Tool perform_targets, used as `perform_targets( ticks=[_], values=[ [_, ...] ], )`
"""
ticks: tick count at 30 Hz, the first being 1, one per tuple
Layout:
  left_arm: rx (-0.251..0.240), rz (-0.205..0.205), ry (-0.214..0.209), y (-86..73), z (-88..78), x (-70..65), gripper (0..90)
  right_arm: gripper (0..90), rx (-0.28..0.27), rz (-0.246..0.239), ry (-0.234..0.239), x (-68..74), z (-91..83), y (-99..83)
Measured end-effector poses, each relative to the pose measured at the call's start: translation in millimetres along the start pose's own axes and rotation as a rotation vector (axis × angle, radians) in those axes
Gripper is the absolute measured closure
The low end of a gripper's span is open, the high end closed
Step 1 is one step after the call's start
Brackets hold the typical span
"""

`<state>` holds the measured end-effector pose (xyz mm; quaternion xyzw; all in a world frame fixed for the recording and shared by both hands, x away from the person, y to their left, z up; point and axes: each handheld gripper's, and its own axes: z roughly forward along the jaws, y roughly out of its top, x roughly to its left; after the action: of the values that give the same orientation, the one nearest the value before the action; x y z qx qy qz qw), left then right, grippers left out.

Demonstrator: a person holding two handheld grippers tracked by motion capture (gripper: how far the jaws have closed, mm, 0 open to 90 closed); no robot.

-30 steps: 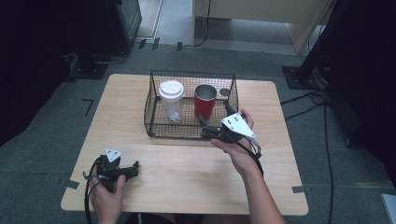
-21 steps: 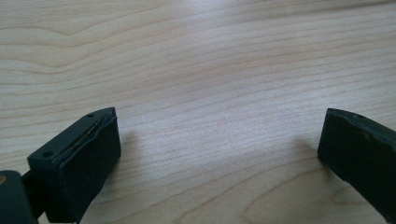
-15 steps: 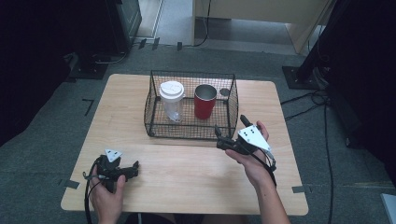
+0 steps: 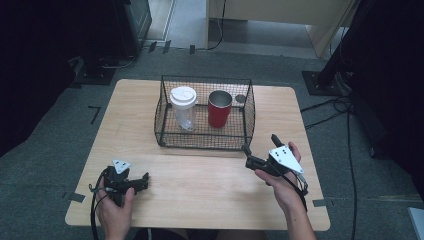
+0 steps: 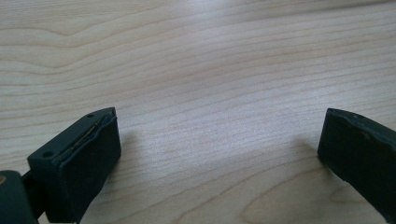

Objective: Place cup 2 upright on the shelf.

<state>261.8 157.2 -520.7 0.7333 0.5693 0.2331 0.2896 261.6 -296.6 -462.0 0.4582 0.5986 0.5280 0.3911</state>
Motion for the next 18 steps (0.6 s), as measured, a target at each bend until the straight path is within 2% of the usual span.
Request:
perform_targets(
  ticks=[10, 18],
  values=[
    [0.000, 0.000, 0.000, 0.0, 0.0, 0.0, 0.0, 2.2, 0.051, 0.020, -0.067, -25.3, -24.5, -27.5],
    [0.001, 0.002, 0.000, 0.0, -0.1, 0.1, 0.0, 2.2, 0.085, 0.041, -0.110, -40.1, -41.5, -45.9]
  ],
)
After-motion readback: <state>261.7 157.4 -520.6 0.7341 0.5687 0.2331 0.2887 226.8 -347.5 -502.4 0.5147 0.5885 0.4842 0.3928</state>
